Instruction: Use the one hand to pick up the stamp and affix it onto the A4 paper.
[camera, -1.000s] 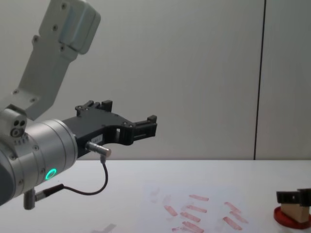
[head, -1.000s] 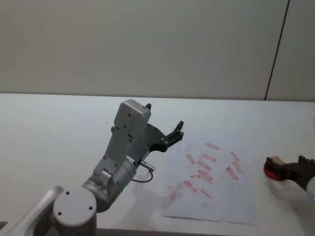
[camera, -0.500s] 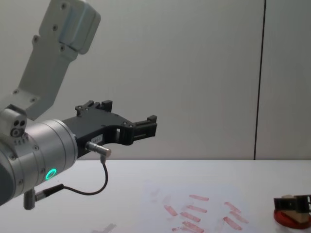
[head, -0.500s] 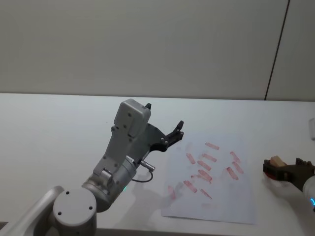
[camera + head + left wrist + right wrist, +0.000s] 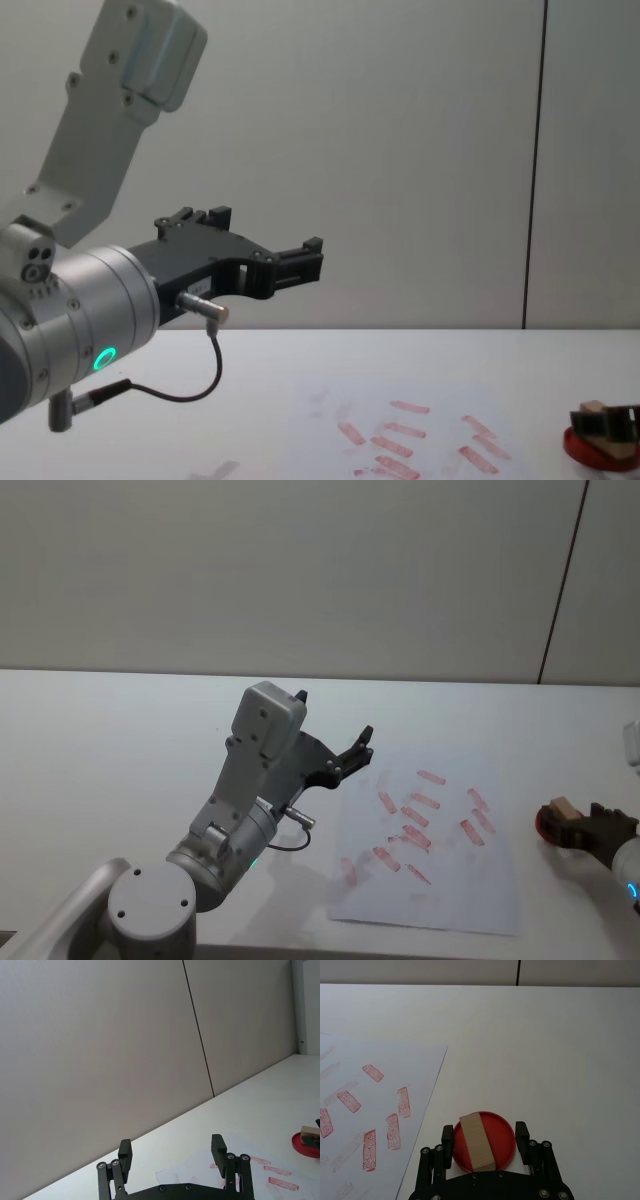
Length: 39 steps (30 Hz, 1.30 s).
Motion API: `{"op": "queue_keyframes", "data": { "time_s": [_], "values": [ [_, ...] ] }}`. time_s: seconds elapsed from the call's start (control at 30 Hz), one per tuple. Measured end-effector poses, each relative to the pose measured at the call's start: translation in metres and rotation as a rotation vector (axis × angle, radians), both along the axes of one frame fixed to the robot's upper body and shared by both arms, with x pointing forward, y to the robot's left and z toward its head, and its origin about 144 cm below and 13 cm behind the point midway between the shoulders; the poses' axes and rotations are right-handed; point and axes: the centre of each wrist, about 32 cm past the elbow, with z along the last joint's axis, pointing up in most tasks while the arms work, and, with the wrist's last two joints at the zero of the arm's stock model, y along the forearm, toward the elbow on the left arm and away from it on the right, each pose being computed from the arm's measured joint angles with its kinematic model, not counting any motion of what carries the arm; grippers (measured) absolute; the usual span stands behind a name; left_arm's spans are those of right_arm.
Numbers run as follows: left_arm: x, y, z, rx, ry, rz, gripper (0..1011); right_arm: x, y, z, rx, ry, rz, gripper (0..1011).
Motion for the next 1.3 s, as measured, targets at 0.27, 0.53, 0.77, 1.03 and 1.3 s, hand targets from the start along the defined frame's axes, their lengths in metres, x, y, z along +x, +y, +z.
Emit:
{"op": "queue_keyframes", "data": {
  "time_s": [0.27,0.53,0.77,1.03,1.3],
  "values": [
    [0.0,0.0,0.0,0.0,0.0,0.0,1002,0.0007,0.0001,-0.0004,0.0,0.001,0.0,531],
    [0.0,0.0,0.0,0.0,0.0,0.0,1002,0.001,0.0001,-0.0009,0.0,0.002,0.0,280],
    [0.0,0.0,0.0,0.0,0.0,0.0,1002,0.0011,0.0002,-0.001,0.0,0.002,0.0,217],
    [0.0,0.0,0.0,0.0,0.0,0.0,1002,0.0013,0.0003,-0.001,-0.002,-0.001,0.001,218],
    [0.0,0.0,0.0,0.0,0.0,0.0,1002,0.0015,0.001,-0.0006,-0.025,-0.042,0.006,218]
  ]
}}
